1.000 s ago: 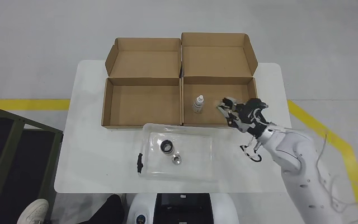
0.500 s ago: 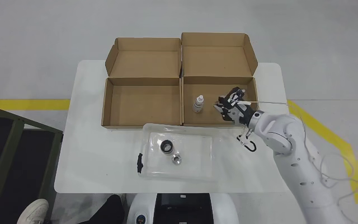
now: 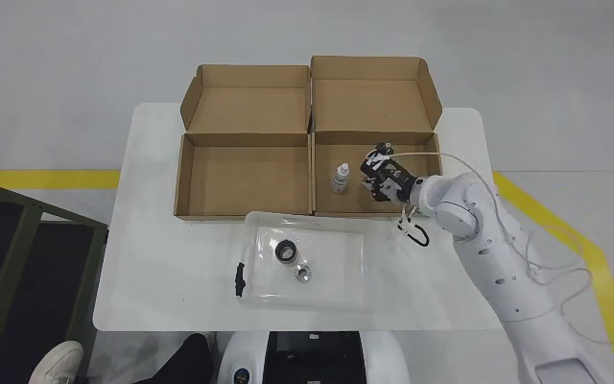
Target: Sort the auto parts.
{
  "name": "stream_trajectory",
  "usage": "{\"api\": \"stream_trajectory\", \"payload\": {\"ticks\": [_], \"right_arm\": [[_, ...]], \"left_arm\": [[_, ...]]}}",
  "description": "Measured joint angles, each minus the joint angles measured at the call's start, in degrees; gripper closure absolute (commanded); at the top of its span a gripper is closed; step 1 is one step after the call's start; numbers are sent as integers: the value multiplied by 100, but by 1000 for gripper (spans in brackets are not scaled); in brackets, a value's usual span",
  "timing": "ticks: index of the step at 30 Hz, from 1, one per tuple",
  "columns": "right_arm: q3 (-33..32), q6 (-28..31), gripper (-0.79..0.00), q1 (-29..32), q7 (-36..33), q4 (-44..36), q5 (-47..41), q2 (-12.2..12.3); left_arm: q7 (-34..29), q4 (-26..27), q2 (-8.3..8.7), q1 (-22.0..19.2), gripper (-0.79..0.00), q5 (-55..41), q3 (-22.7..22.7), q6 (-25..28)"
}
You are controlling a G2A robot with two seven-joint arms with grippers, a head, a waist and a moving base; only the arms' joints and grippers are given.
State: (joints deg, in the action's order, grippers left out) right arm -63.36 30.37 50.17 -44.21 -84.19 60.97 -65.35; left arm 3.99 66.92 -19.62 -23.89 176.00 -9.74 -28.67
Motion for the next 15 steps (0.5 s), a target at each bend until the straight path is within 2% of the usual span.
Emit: {"api": "stream_trajectory", "payload": {"ticks": [5,8,9,10,12,15], "right_arm": [[238,-4,0,-271,-247,305,34,-52],[369,-6,-58,-413,-303,476,18,-88],[401,-16,-123,-448,-304,518,13,-98],[439,-26,-299,-491,-292,571,6,-110],[486,-28,-785,-543,-261,634,-10,-126],[535,-50,-785,-596,-189,660,-28,-146]], "left_arm": [[0,0,0,0,-785,0,0,0],[0,0,0,0,-785,0,0,0],[0,0,0,0,-785,0,0,0],[0,0,0,0,-785,0,0,0],[0,0,0,0,-785,0,0,0],[0,0,0,0,-785,0,0,0]]}}
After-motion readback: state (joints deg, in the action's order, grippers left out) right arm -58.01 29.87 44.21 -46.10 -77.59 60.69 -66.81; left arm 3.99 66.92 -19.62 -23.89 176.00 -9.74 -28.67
